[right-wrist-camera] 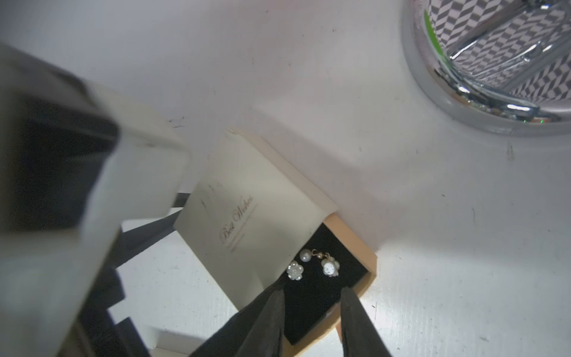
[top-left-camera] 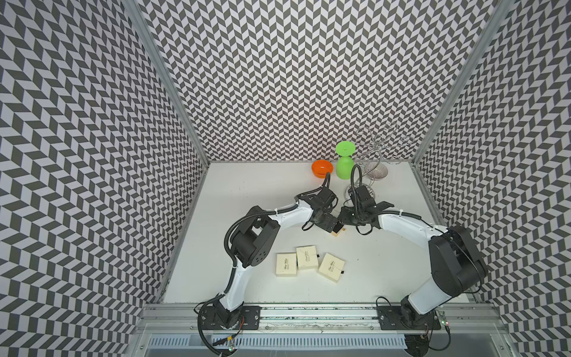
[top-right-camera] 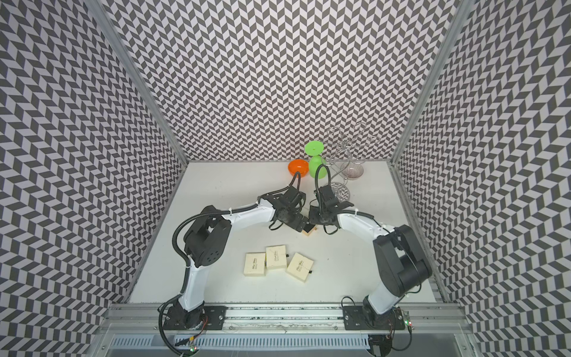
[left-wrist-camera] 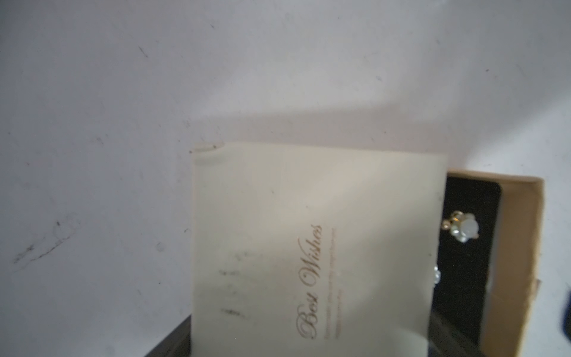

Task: Take out the earrings from the drawer-style jewelry box
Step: Pick up the earring from the drawer.

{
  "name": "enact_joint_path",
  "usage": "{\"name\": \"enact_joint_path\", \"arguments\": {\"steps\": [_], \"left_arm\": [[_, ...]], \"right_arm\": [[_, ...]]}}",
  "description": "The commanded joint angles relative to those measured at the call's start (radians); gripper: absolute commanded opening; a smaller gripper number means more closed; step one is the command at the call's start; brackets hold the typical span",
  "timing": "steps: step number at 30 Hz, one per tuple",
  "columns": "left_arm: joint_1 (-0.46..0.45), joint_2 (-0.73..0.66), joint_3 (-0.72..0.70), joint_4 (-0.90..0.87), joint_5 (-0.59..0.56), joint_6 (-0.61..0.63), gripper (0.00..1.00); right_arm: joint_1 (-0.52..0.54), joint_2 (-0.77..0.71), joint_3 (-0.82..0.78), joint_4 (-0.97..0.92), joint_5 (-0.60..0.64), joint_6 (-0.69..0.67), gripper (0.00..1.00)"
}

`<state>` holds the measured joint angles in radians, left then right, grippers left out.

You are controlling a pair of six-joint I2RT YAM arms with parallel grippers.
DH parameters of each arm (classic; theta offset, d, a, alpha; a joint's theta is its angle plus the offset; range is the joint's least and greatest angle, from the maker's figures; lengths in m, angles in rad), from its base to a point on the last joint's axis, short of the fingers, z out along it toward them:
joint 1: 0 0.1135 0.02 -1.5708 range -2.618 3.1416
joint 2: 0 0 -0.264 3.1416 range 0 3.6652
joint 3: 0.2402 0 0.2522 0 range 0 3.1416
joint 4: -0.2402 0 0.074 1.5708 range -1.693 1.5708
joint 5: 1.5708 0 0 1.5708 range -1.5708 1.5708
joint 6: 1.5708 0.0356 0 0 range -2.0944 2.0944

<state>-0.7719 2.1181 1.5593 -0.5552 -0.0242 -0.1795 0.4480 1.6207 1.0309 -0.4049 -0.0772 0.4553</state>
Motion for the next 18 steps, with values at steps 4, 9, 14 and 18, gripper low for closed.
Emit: {"name": "enact_joint_path", "arguments": {"steps": [4, 9, 14, 18], "left_arm": [[-0.002, 0.002, -0.015, -0.013, -0.008, -0.006, 0.95], [-0.001, -0.001, -0.018, -0.011, -0.005, -0.005, 0.95], [-0.002, -0.001, -0.016, -0.009, 0.000, -0.005, 0.95], [-0.002, -0.003, -0.018, -0.008, 0.003, -0.005, 0.96]], "right_arm": [[0.003, 0.029, 0.038, 0.000, -0.006, 0.004, 0.27], [0.003, 0.045, 0.011, -0.012, -0.005, 0.019, 0.25], [0.001, 0.052, -0.027, 0.015, -0.020, 0.030, 0.25], [0.002, 0.082, -0.013, 0.023, -0.013, 0.025, 0.25]]}}
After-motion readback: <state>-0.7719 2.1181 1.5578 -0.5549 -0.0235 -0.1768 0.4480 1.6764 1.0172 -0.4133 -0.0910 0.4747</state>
